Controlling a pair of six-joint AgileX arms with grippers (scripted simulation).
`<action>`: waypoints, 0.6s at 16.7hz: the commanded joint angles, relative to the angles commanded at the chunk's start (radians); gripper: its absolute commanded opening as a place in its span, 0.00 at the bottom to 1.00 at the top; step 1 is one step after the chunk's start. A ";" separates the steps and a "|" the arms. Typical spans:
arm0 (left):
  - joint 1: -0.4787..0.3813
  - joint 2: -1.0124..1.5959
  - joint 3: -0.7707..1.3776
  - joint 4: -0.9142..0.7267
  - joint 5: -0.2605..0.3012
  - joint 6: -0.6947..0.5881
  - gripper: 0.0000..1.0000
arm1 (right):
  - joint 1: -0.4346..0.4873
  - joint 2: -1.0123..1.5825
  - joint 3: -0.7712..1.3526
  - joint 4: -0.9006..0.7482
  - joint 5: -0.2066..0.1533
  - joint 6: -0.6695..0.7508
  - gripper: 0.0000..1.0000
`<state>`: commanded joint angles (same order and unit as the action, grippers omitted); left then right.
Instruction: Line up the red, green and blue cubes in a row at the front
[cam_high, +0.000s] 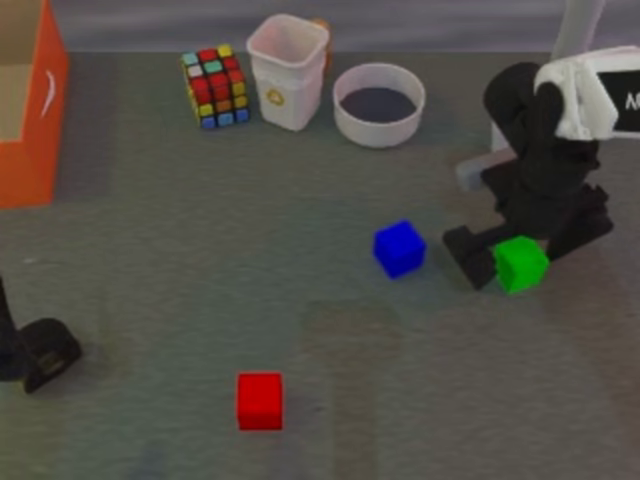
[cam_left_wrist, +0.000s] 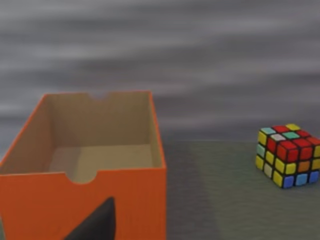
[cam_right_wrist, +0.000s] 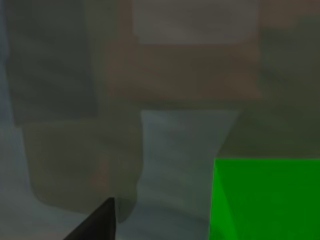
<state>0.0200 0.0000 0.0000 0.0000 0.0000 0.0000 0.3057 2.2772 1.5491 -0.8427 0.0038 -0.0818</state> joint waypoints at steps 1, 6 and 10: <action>0.000 0.000 0.000 0.000 0.000 0.000 1.00 | 0.000 0.000 0.000 0.000 0.000 0.000 1.00; 0.000 0.000 0.000 0.000 0.000 0.000 1.00 | 0.000 0.000 0.000 0.000 0.000 0.000 0.70; 0.000 0.000 0.000 0.000 0.000 0.000 1.00 | 0.000 0.000 0.000 0.000 0.000 0.000 0.40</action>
<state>0.0200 0.0000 0.0000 0.0000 0.0000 0.0000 0.3057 2.2772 1.5491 -0.8427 0.0038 -0.0818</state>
